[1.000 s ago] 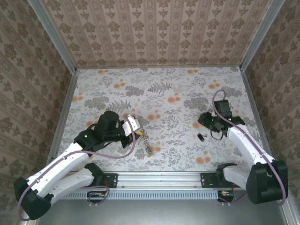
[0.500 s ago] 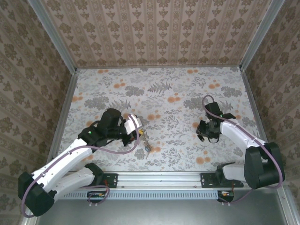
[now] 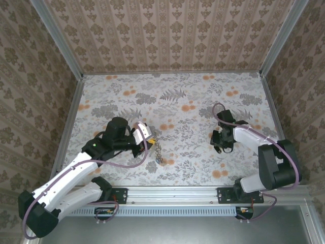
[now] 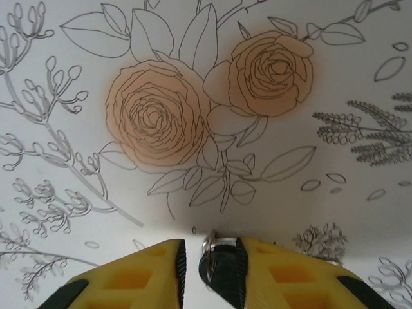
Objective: Put the keys on the keyring
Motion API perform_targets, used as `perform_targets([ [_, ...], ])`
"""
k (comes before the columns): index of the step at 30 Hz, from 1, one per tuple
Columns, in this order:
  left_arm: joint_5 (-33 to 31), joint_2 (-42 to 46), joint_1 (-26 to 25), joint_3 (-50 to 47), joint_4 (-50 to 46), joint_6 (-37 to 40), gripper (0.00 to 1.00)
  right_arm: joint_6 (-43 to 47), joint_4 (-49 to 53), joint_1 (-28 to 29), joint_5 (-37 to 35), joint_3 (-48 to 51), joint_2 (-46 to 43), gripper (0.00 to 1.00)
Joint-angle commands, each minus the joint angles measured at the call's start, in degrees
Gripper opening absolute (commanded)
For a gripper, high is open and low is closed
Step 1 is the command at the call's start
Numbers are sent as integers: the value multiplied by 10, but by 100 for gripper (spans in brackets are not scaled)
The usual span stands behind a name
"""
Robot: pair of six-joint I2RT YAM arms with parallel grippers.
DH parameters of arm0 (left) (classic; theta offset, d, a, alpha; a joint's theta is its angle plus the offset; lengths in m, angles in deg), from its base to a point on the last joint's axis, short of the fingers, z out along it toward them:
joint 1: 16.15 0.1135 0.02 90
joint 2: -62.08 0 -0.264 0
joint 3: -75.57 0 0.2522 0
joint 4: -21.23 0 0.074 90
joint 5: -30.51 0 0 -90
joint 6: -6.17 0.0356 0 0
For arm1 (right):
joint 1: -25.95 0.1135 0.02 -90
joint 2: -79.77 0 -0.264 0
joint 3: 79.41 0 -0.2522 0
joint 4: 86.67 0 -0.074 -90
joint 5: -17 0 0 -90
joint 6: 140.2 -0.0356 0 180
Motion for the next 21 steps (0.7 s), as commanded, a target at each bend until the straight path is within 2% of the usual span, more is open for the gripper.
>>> perform_targets([
  [1,21,9,4,-2,30,-8,0,10,-14,2,-7,-9,11,24],
  [4,23,8,5,-3,30,-9,0,9,-12,3,-11,-10,11,10],
  [6,22,9,5,-2,29,-9,0,11,-6,6,-16,-12,8,5],
  [15,25,7,5,-6,33,-11,0,22,3,26,-37,-10,-26,0],
  [21,32,-1,5,-10,47,-17,0,61,-42,53,32,17,-117,0],
])
